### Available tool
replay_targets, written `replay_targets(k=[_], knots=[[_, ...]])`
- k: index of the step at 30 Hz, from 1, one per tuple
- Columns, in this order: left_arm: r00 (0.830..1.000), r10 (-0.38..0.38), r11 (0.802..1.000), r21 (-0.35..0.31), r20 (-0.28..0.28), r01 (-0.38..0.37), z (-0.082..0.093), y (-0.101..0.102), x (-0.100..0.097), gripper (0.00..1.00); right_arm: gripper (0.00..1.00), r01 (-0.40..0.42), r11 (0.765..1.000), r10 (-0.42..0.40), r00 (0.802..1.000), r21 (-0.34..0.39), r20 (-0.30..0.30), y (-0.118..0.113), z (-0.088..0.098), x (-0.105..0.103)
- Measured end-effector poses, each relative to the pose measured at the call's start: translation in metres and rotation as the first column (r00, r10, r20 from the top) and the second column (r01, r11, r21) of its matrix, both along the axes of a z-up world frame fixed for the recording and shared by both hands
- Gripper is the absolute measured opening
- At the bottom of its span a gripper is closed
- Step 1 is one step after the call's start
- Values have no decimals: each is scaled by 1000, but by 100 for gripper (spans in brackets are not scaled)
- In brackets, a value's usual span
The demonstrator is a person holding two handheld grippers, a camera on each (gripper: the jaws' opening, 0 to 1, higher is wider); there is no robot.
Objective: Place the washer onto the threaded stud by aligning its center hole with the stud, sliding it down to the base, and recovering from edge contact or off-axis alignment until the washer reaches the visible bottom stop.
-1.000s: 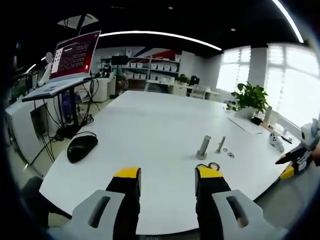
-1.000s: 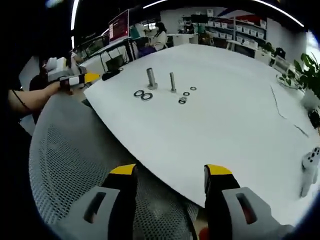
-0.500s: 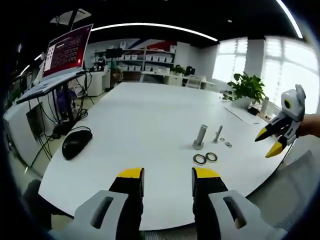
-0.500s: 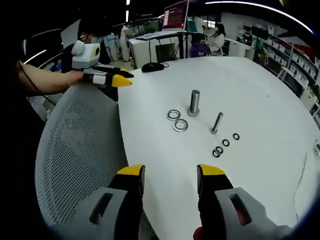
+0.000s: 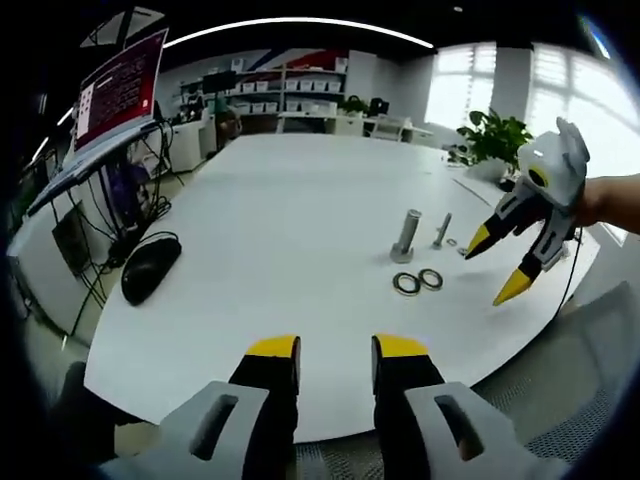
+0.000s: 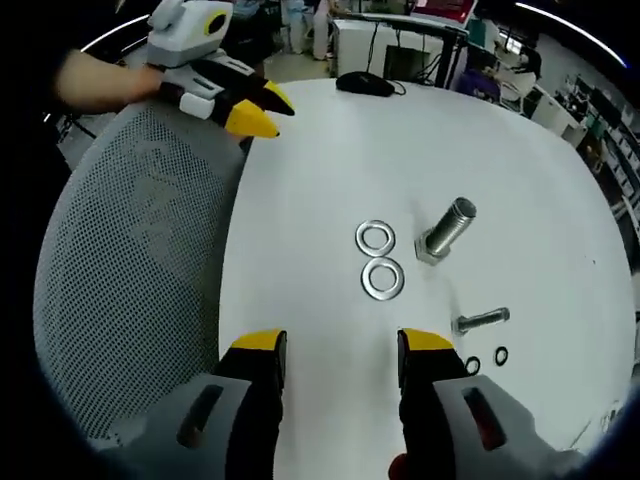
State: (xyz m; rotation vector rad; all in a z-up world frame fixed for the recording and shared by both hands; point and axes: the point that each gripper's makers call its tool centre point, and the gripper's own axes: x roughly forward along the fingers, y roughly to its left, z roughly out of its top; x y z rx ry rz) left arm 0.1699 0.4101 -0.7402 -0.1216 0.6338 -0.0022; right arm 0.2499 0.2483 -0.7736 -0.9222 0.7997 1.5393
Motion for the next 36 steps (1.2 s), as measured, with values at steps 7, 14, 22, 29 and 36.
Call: replay_targets(k=[7,14,22,29,36], knots=[[1000,9,1000,0,7,-9,0,2,0,26,46,-34,999,33,999,-42,-26,18,-11,11],[1000,12,1000,-16,27,-11,2,2,1,25,46,-100,989,100,995,-112,-1,22,-21,15],[999,6,999,-36,43,-4,5,-1,3,24,42,-140,972,149,988,-188,35,27,-27,18],[999,4,999,-43,43,-2,5,-2,3,21,43,-185,954,200,979,-236,43,30,-27,19],[999,5,999,-43,45,-3,5,-2,3,21,38,-212,938,233,971,-273,49,35,-27,23]])
